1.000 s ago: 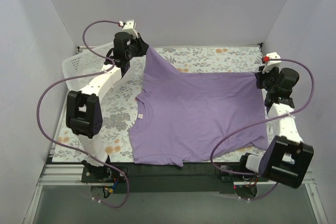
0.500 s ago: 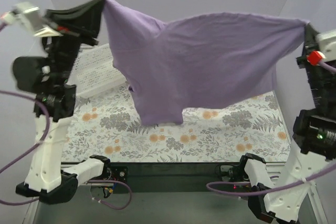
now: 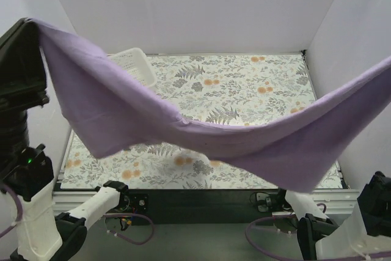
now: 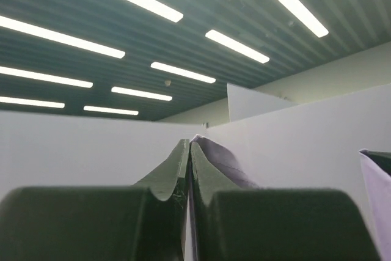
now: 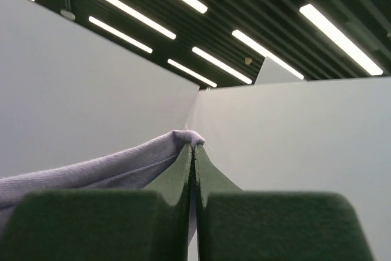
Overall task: Fold and stack the t-shirts
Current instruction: Flatten the tshirt out
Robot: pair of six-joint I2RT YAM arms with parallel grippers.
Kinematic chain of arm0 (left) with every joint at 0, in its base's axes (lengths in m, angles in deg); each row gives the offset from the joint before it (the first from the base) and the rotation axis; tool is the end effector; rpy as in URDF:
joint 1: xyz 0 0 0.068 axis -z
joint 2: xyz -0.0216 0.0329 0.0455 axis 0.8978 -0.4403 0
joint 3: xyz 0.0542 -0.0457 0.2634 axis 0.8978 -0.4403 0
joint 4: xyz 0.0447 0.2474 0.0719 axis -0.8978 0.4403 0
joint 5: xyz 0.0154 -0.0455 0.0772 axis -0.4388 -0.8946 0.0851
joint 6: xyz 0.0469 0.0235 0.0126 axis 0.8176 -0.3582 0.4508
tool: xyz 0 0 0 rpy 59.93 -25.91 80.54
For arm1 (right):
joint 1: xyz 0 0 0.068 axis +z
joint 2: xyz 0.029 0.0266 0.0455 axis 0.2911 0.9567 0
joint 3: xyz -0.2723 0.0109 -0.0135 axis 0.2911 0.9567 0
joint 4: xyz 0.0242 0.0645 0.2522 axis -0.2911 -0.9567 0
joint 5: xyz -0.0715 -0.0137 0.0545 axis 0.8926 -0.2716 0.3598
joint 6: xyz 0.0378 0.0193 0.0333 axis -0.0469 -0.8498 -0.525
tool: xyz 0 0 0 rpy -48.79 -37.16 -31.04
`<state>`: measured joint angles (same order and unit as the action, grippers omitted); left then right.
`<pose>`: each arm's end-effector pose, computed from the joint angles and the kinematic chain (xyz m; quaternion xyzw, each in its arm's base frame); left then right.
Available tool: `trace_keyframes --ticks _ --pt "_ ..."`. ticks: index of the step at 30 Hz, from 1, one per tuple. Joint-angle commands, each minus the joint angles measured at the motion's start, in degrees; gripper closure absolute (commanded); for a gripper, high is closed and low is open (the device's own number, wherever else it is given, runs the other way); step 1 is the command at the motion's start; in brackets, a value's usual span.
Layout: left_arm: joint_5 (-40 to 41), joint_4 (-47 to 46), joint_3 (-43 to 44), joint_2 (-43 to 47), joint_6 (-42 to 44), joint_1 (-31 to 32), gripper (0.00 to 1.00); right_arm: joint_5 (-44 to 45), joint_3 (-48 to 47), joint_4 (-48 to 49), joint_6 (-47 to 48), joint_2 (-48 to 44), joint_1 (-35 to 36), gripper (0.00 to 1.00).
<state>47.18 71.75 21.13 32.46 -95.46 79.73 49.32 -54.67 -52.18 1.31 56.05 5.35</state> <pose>-0.0101 -0.0072 0.6634 0.0501 0.2345 -0.6228 0.7447 -0.0671 0.0177 0.6691 -0.0779 0.2734 -0.2579 0.9234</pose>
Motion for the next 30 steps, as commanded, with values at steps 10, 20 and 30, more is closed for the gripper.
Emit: trace_keyframes --ticks 10,20,30 --pt "3.6 -0.7 -29.1 -20.9 4.8 0.1 1.0 -0.6 61.0 11.2 1.7 -4.3 1.1 0.99" --pt "6.3 4.0 -19.1 -65.9 5.3 -0.3 1.0 -4.9 81.1 36.6 1.1 28.2 -1.2 0.99" --pt "10.1 8.7 -4.3 -78.0 4.8 -1.3 1.0 -2.1 67.2 36.4 -0.7 49.1 -1.1 0.99"
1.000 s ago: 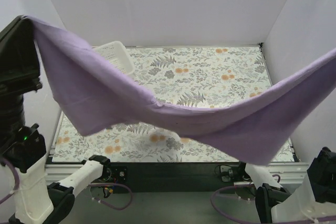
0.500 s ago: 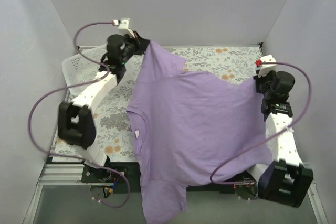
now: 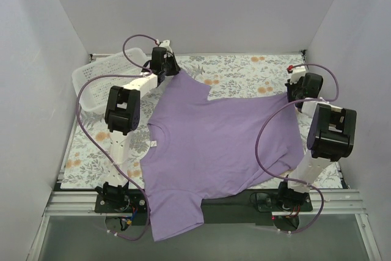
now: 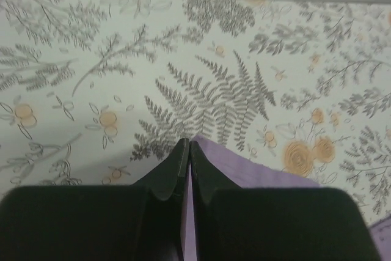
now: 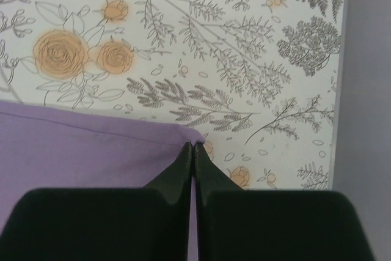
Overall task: Fold and stack the t-shirts
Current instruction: Flatten the tshirt out
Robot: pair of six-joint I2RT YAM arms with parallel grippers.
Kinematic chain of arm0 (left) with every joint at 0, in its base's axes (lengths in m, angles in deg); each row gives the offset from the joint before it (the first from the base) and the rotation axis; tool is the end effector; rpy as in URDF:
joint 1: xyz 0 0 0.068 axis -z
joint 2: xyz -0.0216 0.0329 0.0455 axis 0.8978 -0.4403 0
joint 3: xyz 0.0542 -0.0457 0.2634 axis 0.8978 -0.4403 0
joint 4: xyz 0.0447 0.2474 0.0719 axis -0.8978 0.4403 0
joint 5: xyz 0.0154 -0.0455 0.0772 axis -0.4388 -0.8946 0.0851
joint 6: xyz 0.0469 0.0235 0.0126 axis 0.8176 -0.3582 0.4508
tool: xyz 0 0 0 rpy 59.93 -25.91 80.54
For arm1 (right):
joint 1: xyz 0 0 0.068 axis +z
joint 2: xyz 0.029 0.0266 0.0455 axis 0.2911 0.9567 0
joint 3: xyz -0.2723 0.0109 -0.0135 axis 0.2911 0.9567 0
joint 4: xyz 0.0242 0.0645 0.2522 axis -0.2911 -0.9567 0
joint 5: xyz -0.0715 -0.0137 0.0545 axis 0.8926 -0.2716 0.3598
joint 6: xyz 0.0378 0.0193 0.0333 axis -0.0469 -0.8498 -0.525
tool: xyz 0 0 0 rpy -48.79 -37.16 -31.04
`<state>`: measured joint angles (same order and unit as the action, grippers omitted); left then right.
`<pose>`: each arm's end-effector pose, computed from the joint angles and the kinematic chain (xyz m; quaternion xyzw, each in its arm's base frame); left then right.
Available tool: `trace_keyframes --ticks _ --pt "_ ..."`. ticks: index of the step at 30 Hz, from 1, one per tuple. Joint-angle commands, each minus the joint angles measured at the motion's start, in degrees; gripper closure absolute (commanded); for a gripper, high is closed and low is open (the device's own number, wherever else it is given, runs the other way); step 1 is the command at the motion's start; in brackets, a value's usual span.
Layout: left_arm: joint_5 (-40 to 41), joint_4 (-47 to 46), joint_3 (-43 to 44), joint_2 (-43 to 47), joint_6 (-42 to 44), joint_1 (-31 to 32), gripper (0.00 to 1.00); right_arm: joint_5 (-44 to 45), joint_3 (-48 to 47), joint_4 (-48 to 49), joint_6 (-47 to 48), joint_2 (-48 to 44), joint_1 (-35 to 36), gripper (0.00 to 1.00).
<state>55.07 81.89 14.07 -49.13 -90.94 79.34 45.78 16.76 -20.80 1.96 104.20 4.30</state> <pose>0.5192 -0.1488 0.1611 -0.2712 0.8291 -0.3334 0.3575 0.3716 -0.0770 0.1833 -0.1149 0.8591 -0.0753 0.4931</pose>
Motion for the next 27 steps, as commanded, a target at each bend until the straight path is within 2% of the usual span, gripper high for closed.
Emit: trace_keyframes --ticks 1,15,27 --pt "2.5 -1.6 2.7 3.5 0.2 -1.0 1.0 2.0 -5.4 5.0 -1.4 2.1 0.0 0.99" --pt "3.1 -6.0 0.9 6.3 -0.5 -1.1 1.0 -0.4 -7.2 3.9 -3.3 2.0 -0.6 0.99" --pt "-4.0 -8.1 -5.1 13.2 -0.4 -1.1 1.0 -6.6 -4.3 2.5 -4.9 -1.9 -4.9 0.99"
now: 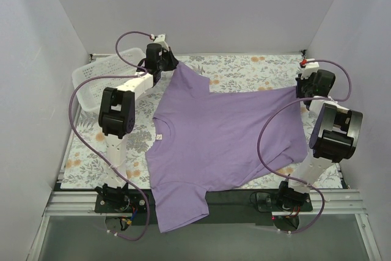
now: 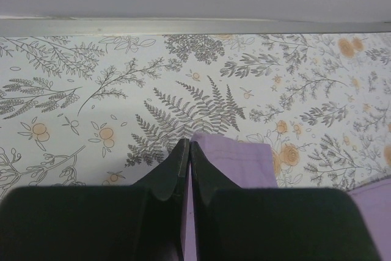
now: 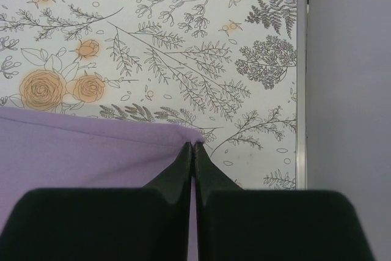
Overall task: Fold and stack the t-shirts
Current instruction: Fold the tshirt
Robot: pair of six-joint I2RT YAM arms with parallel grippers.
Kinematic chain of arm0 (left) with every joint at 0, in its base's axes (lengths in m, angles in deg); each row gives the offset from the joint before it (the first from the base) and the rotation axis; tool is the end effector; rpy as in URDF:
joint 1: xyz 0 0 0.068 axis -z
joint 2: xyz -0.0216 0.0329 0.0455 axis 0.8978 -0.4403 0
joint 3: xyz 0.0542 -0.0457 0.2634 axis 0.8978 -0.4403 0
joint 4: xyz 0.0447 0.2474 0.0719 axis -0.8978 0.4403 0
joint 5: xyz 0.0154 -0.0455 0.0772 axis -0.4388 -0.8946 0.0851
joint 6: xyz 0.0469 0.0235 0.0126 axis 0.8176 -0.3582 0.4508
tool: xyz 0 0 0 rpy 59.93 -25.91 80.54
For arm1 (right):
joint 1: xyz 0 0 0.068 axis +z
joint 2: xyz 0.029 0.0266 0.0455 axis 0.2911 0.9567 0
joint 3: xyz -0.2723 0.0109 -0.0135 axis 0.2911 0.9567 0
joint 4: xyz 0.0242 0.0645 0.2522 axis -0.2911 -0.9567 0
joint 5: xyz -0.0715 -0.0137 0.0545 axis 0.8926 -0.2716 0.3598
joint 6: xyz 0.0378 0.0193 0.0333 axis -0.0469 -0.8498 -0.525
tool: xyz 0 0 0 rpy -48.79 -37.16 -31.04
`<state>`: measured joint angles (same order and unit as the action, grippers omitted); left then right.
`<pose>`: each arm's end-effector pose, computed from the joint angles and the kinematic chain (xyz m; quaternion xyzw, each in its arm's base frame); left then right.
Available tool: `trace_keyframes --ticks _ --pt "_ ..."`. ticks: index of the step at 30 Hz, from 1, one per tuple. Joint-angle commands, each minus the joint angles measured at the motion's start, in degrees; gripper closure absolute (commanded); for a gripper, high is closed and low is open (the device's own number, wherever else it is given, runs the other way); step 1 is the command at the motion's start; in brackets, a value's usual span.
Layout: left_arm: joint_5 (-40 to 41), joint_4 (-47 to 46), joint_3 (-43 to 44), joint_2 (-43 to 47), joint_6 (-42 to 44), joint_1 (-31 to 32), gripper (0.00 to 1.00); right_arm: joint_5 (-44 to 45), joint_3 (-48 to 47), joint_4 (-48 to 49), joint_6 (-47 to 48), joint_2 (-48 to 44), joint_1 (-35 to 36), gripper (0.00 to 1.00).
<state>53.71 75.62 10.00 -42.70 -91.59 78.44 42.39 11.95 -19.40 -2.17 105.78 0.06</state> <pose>0.5102 -0.1385 0.2056 -0.2578 0.7923 -0.3756 0.4058 0.3829 -0.1076 0.2020 -0.0702 0.8418 -0.0636 0.5314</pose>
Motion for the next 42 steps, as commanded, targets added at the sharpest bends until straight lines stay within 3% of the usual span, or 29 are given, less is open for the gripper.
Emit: trace_keyframes --ticks 1,15,42 --pt "-3.0 -2.2 -2.4 7.3 0.3 -0.2 1.0 -3.6 1.0 1.0 -0.8 -3.7 -0.7 0.99" --pt "-9.0 -5.2 -16.0 20.8 1.9 -0.2 1.0 -9.5 4.2 -0.9 -1.5 -7.7 -2.8 0.99" --pt "-16.0 -3.1 -29.1 36.3 5.2 -0.2 1.0 -12.1 7.2 -2.8 0.0 -8.8 -6.5 0.99"
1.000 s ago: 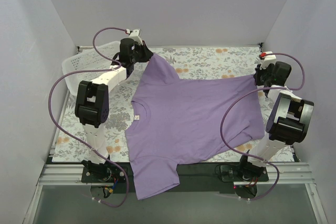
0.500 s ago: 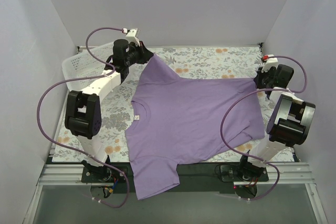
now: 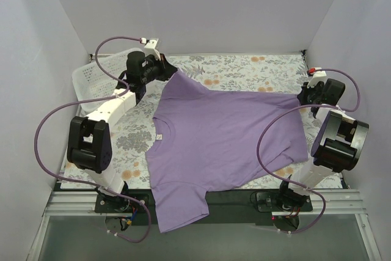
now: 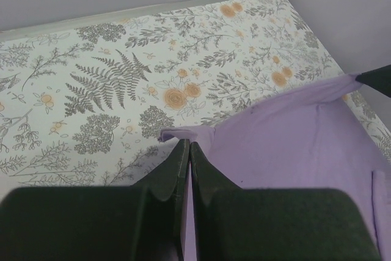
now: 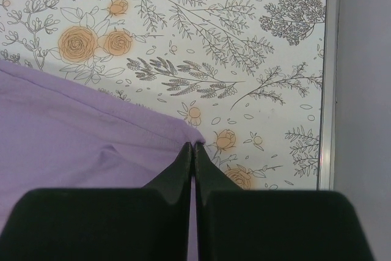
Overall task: Fold and stack the t-shirts
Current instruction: Fold the tshirt
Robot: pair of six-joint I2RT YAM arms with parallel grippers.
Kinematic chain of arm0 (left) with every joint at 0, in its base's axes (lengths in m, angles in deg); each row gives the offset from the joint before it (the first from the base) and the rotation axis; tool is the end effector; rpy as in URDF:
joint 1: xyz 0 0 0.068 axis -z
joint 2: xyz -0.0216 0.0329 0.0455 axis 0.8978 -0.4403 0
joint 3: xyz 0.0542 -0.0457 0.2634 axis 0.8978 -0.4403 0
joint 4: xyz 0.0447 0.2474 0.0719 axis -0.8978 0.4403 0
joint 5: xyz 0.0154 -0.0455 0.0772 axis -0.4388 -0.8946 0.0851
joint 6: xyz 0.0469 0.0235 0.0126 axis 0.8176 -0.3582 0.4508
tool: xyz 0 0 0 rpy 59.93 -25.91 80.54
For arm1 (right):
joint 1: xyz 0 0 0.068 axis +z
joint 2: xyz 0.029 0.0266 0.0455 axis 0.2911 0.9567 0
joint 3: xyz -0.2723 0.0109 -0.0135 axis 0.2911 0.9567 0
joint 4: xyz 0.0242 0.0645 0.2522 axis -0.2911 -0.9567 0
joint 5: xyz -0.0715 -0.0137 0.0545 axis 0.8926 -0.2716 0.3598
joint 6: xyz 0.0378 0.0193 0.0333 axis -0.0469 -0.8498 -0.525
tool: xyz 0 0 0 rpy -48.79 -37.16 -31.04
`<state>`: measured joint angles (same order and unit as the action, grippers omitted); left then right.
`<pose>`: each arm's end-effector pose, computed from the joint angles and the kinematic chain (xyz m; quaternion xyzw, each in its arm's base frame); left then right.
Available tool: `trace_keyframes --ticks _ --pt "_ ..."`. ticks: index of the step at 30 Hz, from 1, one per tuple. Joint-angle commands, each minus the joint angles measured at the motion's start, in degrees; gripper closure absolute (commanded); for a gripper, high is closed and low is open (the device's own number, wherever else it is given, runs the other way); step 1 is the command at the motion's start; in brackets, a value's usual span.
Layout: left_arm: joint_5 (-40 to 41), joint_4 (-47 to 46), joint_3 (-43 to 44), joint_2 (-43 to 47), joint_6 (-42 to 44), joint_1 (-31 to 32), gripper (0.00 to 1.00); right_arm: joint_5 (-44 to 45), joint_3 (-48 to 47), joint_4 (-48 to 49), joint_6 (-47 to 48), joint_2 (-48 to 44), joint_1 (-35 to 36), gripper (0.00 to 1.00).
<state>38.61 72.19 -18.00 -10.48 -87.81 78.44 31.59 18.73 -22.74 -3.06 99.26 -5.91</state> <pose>0.3838 -0.1150 0.2950 -0.1352 0.7769 -0.4693 0.3973 0.3396 -0.1273 0.2010 -0.0632 0.8495 0.0020 0.5238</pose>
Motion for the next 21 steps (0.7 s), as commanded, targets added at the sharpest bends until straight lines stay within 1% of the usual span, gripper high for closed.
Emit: trace_keyframes --ticks 1,10,21 --pt "-0.9 0.3 -1.5 5.0 1.5 -0.2 1.0 -1.3 0.5 0.4 1.0 -2.2 -0.7 0.99" --pt "-0.5 0.1 -6.7 10.8 1.9 -0.2 1.0 -1.7 0.8 0.5 1.3 -1.9 -1.9 0.99" --pt "0.2 0.7 -10.9 16.3 2.2 -0.2 1.0 -1.6 0.3 0.2 1.5 -0.9 -2.2 0.99"
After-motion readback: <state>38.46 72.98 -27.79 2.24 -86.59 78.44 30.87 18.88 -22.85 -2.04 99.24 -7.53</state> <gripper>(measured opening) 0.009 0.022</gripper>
